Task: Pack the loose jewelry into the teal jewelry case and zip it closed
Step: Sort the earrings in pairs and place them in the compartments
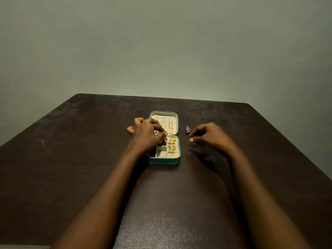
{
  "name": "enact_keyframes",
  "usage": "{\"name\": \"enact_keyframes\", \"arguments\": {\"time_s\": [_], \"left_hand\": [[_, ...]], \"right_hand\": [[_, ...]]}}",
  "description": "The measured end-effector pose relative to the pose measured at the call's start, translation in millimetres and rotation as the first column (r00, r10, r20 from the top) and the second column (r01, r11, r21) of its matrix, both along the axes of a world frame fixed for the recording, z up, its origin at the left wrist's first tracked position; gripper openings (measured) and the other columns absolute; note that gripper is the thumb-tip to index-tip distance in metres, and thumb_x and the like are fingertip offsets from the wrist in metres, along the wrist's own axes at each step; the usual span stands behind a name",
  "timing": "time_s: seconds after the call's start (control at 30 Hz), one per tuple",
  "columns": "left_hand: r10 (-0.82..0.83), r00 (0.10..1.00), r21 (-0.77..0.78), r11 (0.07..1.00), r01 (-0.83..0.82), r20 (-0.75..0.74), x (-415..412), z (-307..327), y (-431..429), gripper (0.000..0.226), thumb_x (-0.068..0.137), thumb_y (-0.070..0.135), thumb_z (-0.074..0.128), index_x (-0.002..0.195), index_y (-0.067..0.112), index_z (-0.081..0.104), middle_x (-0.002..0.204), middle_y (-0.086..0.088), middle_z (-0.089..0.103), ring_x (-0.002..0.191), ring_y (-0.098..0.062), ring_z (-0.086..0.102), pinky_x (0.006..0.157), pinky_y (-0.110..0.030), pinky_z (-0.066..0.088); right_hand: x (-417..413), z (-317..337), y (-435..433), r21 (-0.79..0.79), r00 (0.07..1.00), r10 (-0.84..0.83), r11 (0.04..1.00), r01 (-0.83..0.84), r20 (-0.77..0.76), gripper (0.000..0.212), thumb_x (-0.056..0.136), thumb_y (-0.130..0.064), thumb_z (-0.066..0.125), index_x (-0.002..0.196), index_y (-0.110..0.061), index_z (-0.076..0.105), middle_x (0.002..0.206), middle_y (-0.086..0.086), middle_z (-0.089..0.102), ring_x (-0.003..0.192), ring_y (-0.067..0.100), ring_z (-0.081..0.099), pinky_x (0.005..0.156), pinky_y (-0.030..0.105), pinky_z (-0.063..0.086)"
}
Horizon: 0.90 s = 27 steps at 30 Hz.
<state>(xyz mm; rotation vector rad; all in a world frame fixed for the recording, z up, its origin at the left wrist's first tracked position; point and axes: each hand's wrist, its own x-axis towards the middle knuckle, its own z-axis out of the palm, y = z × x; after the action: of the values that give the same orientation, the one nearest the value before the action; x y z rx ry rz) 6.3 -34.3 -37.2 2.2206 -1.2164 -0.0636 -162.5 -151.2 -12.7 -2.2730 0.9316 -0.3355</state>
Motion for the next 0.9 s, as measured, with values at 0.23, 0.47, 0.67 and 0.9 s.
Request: {"name": "enact_keyframes", "arguments": {"time_s": [0.23,0.47,0.67,0.9], "left_hand": [[-0.094,0.980,0.032,0.995,0.089,0.173,-23.0,2.9,-3.8,0.026,0.088,0.047,0.055,0.103,0.033,0.070,0.128,0.016,0.053,0.128,-0.022,0.024,0.086,-0.037,0.018],[-0.264,0.881,0.241,0.954,0.179,0.392,-55.7,15.8,-44.2,0.027,0.095,0.037,0.047,0.117,0.036,0.062,0.125,0.010,0.059,0.122,-0.023,0.038,0.086,-0.040,0.025],[-0.374,0.825,0.471,0.869,0.151,0.425,-61.7,19.7,-85.5,0.031,0.093,0.031,0.051,0.123,0.033,0.060,0.122,-0.002,0.061,0.123,-0.026,0.038,0.091,-0.044,0.026],[-0.350,0.870,0.439,0.880,0.180,0.346,-49.3,14.1,-100.6,0.027,0.086,0.032,0.063,0.112,0.034,0.066,0.117,0.000,0.063,0.122,-0.025,0.038,0.091,-0.043,0.026]], "right_hand": [[-42.4,-6.4,-28.4,0.162,0.970,0.209,0.969,-0.188,-0.124,0.020,0.069,-0.010,0.079,0.088,-0.011,0.072,0.087,0.009,0.071,0.078,0.011,0.064,0.076,0.026,0.051],[-40.7,-18.4,-35.5,0.156,0.985,0.166,0.975,-0.156,-0.053,0.007,0.071,-0.010,0.078,0.073,-0.008,0.071,0.070,0.003,0.069,0.065,0.006,0.060,0.068,0.020,0.048],[-48.1,-25.2,-39.8,0.333,0.975,0.055,0.934,-0.126,0.216,0.007,0.083,-0.004,0.065,0.077,-0.005,0.066,0.076,0.010,0.065,0.071,0.015,0.062,0.069,0.024,0.052],[-41.1,-33.8,-42.7,0.683,0.798,-0.343,0.721,-0.114,0.495,0.025,0.094,-0.001,0.044,0.071,-0.009,0.051,0.059,0.006,0.047,0.040,0.010,0.037,0.040,0.016,0.027]]}}
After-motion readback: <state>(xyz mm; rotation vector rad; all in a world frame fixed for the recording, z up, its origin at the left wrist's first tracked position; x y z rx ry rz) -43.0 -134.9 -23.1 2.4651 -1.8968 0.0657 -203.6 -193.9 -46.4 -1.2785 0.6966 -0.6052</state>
